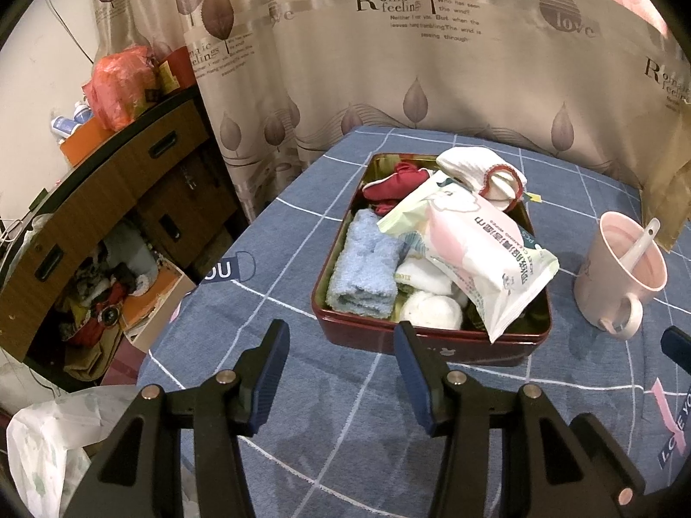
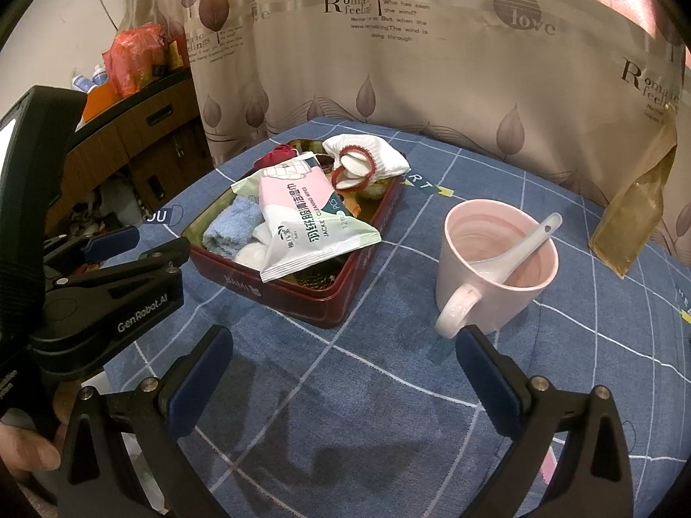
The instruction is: Organize soft objects
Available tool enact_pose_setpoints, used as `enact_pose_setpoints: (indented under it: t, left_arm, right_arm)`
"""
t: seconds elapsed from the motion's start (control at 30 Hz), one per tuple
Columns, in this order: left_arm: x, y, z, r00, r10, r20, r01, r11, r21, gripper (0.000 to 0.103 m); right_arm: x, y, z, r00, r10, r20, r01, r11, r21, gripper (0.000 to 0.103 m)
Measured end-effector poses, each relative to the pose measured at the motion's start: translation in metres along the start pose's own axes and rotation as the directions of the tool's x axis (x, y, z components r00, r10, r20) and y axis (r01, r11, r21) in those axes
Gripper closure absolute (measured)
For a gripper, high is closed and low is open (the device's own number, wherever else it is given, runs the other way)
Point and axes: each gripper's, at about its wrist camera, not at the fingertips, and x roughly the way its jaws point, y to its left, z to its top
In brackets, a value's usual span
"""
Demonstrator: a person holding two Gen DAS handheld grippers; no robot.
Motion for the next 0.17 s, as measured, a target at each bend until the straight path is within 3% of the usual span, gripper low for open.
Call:
enact_pose_setpoints:
  t: [0.17]
  left_arm:
    - [-0.0001, 0.0010, 0.0001, 1.000, 0.007, -0.002, -0.007, 1.000, 0.001, 0.051]
  right_arm:
    - [0.0006, 0.0011, -0.0010, 1.000, 0.001, 0.003, -0.001, 1.000, -0.002, 0.000]
